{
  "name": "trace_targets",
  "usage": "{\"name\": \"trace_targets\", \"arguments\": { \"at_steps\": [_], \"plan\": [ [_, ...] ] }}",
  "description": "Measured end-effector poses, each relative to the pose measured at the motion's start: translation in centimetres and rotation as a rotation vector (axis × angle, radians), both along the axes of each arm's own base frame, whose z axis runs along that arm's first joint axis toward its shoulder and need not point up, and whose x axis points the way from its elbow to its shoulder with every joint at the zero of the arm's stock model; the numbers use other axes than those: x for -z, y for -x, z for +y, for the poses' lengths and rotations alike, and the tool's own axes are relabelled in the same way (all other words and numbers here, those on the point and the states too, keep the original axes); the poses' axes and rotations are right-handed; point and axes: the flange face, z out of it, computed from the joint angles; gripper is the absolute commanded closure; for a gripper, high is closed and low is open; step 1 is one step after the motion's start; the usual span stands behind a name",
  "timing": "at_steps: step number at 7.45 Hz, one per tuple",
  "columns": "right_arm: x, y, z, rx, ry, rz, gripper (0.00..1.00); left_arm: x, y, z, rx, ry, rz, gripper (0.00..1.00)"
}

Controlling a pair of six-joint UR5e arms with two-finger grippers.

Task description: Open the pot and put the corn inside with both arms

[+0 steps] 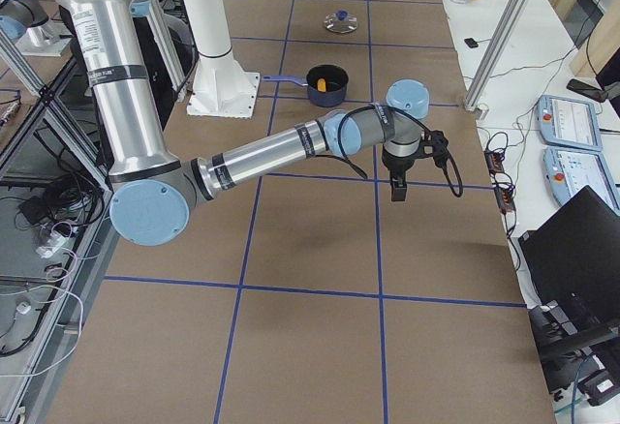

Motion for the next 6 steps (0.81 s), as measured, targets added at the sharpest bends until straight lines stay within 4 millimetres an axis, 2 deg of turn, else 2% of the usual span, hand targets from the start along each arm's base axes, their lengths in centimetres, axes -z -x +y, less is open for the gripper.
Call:
{"name": "trace_targets", "arguments": {
  "at_steps": [2,5,6],
  "plan": [
    [-1.5,-1.6,1.0,-0.015,0.011,0.011,0.00,-0.5,3.9,-0.3,0.054,0.004,0.009,0.03],
    [-4.3,-4.5,6.0,-0.035,0.005,0.011,0.00,1.0,5.6,-1.1,0.077,0.015,0.024,0.03],
    [-5.0,-5.1,6.8,-0.044,0.010,0.010,0.00,1.1,5.8,-1.2,0.080,0.019,0.026,0.03]
  ]
}}
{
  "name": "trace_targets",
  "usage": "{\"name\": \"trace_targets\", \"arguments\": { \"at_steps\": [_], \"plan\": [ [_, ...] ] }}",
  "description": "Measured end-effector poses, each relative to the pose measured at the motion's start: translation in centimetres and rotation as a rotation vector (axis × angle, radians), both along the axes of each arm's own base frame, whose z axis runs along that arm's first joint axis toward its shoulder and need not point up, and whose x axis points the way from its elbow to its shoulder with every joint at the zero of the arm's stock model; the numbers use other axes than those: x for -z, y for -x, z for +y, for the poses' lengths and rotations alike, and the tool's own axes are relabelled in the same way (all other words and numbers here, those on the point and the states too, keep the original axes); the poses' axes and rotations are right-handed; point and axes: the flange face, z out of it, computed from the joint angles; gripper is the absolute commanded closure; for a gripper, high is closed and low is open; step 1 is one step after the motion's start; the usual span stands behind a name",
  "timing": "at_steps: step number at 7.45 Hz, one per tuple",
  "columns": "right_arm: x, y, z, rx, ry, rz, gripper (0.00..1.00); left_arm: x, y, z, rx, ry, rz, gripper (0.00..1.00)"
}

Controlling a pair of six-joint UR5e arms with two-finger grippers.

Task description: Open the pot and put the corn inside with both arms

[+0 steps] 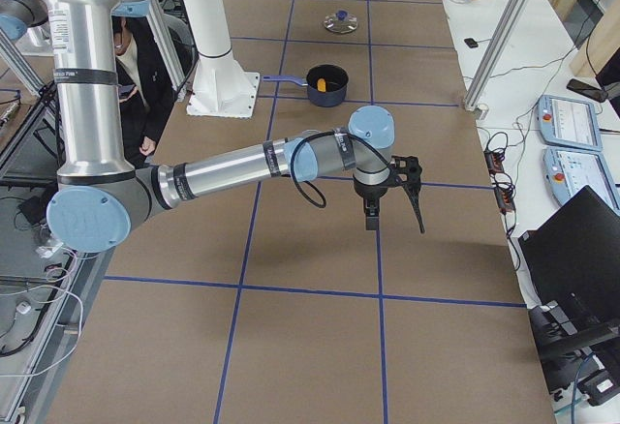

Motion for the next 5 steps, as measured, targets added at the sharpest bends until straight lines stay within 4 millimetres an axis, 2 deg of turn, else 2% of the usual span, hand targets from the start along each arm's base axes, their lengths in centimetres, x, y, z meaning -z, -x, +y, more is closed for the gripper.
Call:
{"name": "trace_targets", "arguments": {
  "at_steps": [3,5],
  "plan": [
    [-1.9,-0.4,-0.2,-0.010,0.030,0.009,0.00,-0.1,0.1,0.0,0.002,0.005,0.002,0.03],
    [-2.4,-0.6,-0.3,-0.013,0.038,0.011,0.00,-0.2,0.1,0.0,0.003,0.008,0.003,0.03]
  ]
}}
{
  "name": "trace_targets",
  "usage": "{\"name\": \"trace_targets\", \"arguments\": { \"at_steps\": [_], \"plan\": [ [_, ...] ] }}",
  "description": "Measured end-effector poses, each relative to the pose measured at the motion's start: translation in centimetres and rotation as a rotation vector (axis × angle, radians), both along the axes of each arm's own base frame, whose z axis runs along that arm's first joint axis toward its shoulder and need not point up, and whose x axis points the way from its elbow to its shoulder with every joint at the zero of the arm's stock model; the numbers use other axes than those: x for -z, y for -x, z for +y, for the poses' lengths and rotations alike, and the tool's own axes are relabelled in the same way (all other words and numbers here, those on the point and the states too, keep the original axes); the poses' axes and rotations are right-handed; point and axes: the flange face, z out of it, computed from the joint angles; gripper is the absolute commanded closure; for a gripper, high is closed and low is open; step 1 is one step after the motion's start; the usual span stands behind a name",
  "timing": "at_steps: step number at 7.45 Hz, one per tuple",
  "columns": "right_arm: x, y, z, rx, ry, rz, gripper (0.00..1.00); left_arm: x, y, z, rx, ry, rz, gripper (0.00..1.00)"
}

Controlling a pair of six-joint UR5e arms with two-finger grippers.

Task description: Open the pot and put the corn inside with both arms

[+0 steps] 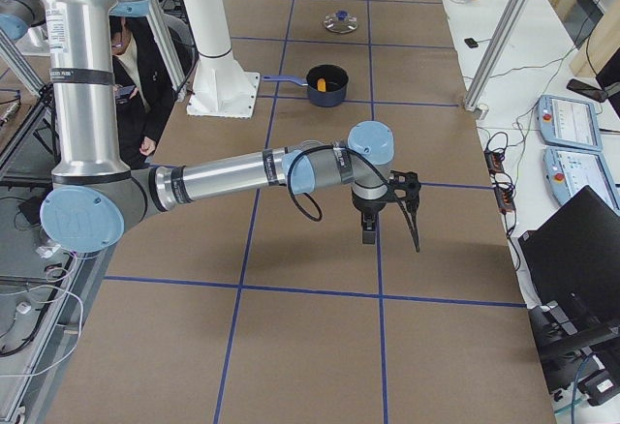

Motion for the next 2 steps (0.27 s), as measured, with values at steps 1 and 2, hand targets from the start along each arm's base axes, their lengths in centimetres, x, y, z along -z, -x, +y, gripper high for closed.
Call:
{"name": "trace_targets", "arguments": {
  "at_steps": [1,2],
  "plan": [
    [-0.12,-0.02,-0.03,0.000,0.003,0.000,0.00,0.07,-0.01,-0.05,0.001,0.001,0.000,0.03],
    [-0.17,-0.03,-0.04,0.000,0.004,-0.001,0.00,0.13,-0.02,-0.11,0.002,0.001,0.000,0.03]
  ]
}}
